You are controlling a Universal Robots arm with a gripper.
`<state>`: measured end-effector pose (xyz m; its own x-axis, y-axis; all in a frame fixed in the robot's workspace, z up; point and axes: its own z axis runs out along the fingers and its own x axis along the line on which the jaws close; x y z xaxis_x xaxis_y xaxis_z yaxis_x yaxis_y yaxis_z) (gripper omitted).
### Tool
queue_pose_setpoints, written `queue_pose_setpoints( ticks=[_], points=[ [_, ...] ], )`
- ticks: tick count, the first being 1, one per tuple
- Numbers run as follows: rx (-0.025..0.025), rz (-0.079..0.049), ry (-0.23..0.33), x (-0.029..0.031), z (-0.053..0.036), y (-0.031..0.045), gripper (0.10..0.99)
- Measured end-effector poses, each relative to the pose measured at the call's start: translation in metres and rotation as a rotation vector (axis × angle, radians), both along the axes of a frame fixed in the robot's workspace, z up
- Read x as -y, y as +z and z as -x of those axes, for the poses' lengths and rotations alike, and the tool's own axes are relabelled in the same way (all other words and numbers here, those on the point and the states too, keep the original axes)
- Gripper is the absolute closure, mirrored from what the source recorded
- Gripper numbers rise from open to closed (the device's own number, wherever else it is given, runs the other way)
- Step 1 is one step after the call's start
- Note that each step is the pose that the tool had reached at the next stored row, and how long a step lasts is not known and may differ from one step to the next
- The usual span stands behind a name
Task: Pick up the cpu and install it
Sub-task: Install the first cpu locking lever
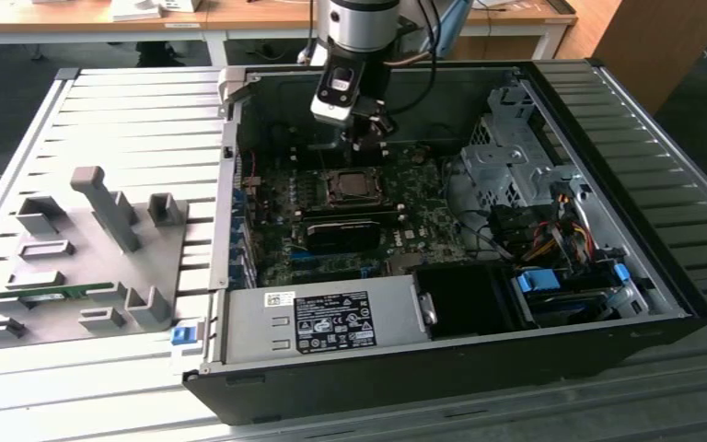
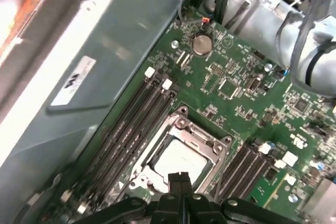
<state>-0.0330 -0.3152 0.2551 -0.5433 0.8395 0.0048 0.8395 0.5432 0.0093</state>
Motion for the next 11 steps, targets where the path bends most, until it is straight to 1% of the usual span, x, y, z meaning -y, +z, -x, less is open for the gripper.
queue_pose_setpoints(
  ticks=[2, 6, 11],
  points=[
    [-0.0001, 0.000, 0.001, 0.0000, 0.0000, 0.0029, 0.980],
    [0.0001, 0.000, 0.018, 0.0000, 0.0000, 0.0029, 0.980],
    [0.0000, 0.000, 0.102, 0.0000, 0.0000, 0.0027, 0.980]
  ],
)
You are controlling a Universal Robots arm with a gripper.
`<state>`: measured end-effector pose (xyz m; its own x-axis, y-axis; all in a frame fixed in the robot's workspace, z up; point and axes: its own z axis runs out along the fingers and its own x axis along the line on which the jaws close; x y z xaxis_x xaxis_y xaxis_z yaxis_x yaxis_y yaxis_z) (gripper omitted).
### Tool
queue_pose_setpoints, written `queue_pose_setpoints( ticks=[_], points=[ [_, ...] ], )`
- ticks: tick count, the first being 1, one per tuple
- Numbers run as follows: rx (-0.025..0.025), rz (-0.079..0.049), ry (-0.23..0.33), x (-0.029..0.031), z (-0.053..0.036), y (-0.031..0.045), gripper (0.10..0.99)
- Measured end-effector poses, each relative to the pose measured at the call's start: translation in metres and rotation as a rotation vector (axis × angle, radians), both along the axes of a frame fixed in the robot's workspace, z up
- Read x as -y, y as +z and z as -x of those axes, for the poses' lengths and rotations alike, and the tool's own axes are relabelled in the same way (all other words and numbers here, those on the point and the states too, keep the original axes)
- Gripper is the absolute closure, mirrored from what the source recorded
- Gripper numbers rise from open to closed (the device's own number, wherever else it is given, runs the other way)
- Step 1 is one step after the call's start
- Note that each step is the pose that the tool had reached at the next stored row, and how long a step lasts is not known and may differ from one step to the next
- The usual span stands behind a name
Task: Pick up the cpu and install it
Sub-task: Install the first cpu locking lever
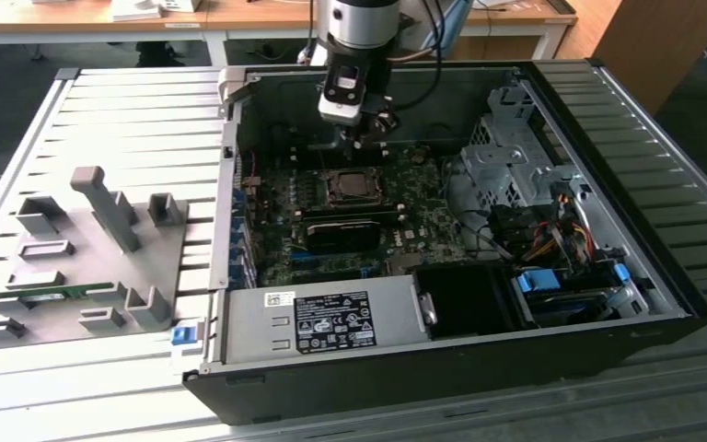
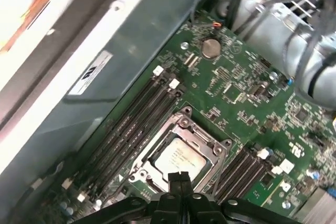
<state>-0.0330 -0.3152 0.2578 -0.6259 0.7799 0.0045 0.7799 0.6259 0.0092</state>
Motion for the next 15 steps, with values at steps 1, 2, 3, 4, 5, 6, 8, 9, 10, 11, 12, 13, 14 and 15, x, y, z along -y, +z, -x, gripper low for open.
queue_pose_setpoints(
  ticks=[1, 2, 3, 4, 5, 6, 8, 9, 10, 11, 12, 13, 14, 15],
  points=[
    [0.0000, 0.000, 0.018, 0.0000, 0.0000, -0.0001, 0.980],
    [0.0000, 0.000, 0.037, 0.0000, 0.0000, -0.0003, 0.980],
    [-0.0001, 0.000, 0.055, 0.0000, 0.0000, -0.0004, 0.980],
    [-0.0001, 0.000, 0.073, 0.0000, 0.0000, -0.0004, 0.980],
    [-0.0001, 0.000, 0.091, 0.0000, 0.0000, -0.0005, 0.980],
    [0.0000, 0.000, 0.109, 0.0000, 0.0000, -0.0005, 0.980],
    [0.0000, 0.000, 0.145, 0.0000, 0.0000, -0.0006, 0.980],
    [0.0000, 0.000, 0.164, 0.0000, 0.0000, -0.0006, 0.980],
    [0.0000, 0.000, 0.181, 0.0000, 0.0000, -0.0007, 0.980],
    [0.0000, 0.000, 0.198, 0.0000, 0.0000, -0.0007, 0.980],
    [0.0000, 0.000, 0.215, 0.0000, 0.0000, -0.0007, 0.980],
    [0.0000, 0.000, 0.233, 0.0000, 0.0000, -0.0007, 0.980],
    [0.0000, 0.000, 0.252, 0.0000, 0.0000, -0.0007, 0.980],
    [0.0000, 0.000, 0.270, 0.0000, 0.0000, -0.0007, 0.980]
  ],
)
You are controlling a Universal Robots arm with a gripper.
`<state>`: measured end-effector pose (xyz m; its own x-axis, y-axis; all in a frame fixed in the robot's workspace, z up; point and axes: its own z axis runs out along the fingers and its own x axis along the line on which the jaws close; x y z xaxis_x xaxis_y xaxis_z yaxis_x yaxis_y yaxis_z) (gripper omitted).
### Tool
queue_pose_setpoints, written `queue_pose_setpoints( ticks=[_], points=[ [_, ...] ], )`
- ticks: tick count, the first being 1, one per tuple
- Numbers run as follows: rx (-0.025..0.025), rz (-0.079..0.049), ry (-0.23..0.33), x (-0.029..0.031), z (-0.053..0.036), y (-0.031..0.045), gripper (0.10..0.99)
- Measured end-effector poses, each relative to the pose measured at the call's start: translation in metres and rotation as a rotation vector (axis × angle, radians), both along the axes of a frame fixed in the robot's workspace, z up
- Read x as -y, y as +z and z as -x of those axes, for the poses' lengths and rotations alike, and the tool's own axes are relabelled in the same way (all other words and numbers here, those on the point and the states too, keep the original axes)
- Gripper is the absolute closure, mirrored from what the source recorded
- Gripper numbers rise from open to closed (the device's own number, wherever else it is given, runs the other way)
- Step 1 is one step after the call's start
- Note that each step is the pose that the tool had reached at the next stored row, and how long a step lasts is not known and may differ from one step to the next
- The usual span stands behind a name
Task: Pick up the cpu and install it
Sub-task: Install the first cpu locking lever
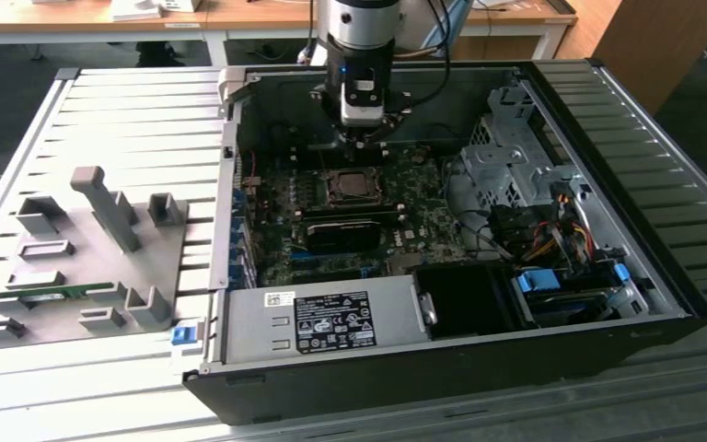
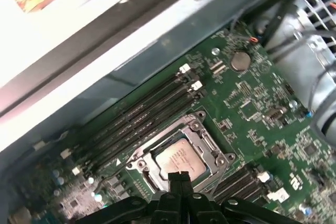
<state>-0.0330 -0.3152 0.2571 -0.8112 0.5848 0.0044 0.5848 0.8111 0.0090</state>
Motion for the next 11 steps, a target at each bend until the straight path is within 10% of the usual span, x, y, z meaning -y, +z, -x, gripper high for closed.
queue_pose_setpoints(
  ticks=[11],
  points=[
    [-0.0001, 0.000, 0.174, 0.0000, 0.0006, -0.0006, 0.980]
  ],
)
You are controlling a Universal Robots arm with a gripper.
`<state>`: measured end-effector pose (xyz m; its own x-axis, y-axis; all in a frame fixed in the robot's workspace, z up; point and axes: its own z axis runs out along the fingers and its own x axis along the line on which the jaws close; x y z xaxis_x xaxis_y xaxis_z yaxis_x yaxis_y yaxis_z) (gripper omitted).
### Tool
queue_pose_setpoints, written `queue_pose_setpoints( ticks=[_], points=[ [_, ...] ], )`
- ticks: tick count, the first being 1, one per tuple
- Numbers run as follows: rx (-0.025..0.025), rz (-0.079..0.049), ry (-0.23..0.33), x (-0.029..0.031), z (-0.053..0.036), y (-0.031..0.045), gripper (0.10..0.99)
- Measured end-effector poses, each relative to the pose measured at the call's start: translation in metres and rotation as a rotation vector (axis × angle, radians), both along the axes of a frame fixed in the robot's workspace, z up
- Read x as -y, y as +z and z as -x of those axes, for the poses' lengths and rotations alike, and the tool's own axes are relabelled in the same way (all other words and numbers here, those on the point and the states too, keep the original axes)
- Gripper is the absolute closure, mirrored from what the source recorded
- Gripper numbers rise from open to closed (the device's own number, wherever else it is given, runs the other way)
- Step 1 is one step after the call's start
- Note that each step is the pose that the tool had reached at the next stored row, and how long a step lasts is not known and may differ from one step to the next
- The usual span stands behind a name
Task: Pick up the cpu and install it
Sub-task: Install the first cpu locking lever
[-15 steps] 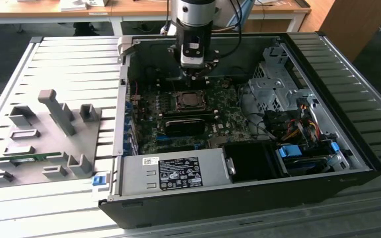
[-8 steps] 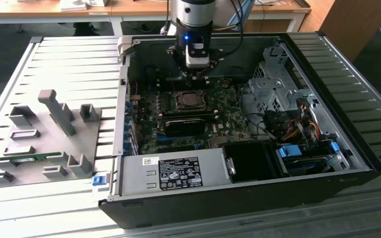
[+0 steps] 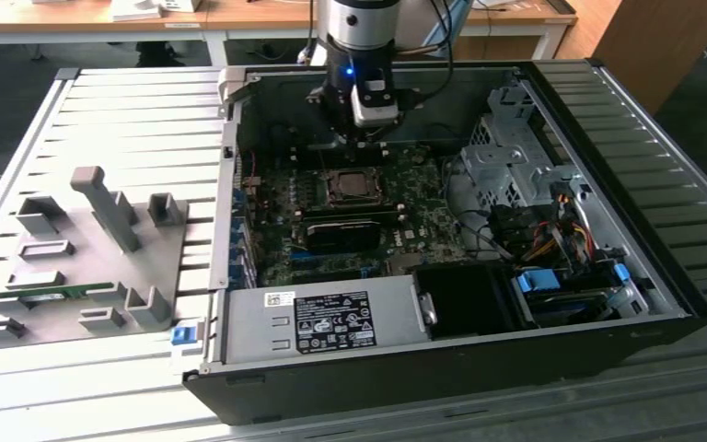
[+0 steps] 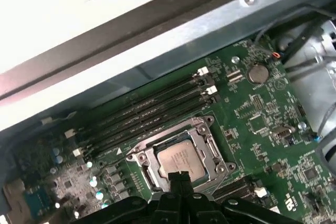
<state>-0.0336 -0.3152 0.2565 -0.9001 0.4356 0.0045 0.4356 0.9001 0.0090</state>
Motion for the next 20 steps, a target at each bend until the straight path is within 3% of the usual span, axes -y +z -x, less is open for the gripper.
queue_pose_setpoints(
  ticks=[4, 16, 20],
  points=[
    [-0.0005, 0.000, 0.032, 0.0000, 0.0018, -0.0013, 0.980],
    [-0.0006, 0.000, 0.250, 0.0000, 0.0018, -0.0043, 0.980],
    [-0.0006, 0.000, 0.275, 0.0000, 0.0018, 0.0008, 0.980]
  ],
)
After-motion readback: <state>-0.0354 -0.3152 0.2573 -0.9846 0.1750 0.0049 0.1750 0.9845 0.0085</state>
